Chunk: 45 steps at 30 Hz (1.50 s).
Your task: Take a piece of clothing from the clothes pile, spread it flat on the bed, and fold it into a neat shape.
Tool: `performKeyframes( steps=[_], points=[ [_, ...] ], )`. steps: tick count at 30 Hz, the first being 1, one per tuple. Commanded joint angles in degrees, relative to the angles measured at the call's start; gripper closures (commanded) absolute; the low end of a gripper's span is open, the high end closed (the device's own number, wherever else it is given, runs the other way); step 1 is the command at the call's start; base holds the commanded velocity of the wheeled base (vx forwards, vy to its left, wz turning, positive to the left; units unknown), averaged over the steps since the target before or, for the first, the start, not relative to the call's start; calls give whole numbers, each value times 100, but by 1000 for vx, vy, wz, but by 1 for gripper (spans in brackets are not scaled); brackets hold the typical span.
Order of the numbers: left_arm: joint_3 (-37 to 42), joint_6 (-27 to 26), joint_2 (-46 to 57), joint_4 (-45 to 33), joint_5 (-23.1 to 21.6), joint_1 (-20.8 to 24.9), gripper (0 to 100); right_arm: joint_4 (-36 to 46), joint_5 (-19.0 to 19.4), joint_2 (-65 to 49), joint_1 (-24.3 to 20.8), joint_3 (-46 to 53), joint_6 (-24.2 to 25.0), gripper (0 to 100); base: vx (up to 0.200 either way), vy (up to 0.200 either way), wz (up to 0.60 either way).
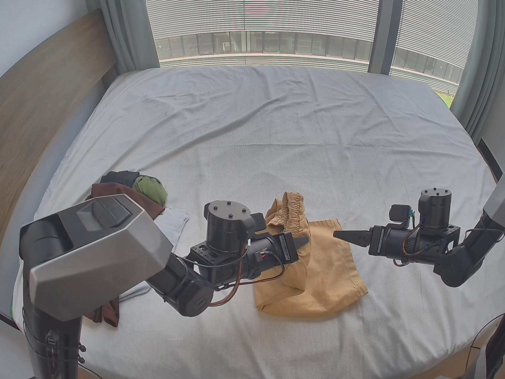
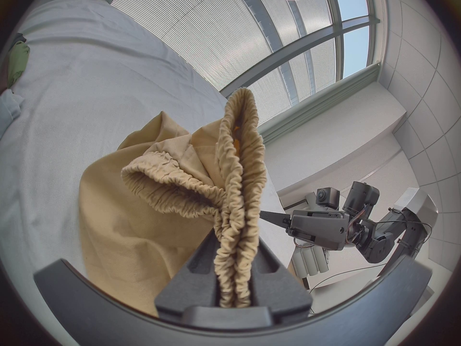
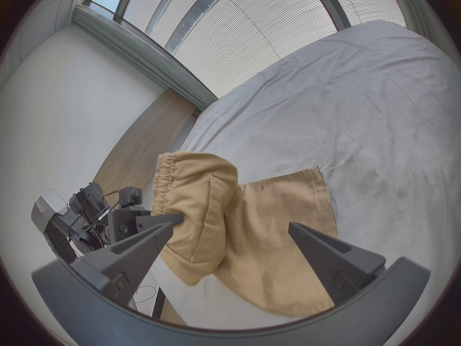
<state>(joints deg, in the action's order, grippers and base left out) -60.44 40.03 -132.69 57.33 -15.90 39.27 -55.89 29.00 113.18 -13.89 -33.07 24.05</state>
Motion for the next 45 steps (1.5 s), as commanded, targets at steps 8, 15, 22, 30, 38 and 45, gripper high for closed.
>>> performKeyframes(
  steps=[8, 15, 22, 30, 38, 45],
  points=[
    [-803, 4, -529, -389, 87, 257, 100, 0, -9, -85, 167, -94, 12, 0, 0, 0, 0],
    [-1277, 4, -679, -899, 139, 327, 100, 0, -9, -77, 202, -103, 12, 0, 0, 0, 0],
    [-1435, -4, -819, -1014, 175, 371, 100, 0, 0, -77, 246, -120, 12, 0, 0, 0, 0],
    [-1462, -4, -881, -961, 245, 354, 0, 0, 0, -77, 255, -120, 3, 0, 0, 0, 0],
    [-1304, -13, -793, -882, 711, 283, 0, 8, 0, -68, 220, -76, 3, 0, 0, 0, 0],
    [-425, -48, -81, -706, 702, -86, 0, 8, 0, -33, 61, 38, 3, 0, 0, 0, 0]
  ],
)
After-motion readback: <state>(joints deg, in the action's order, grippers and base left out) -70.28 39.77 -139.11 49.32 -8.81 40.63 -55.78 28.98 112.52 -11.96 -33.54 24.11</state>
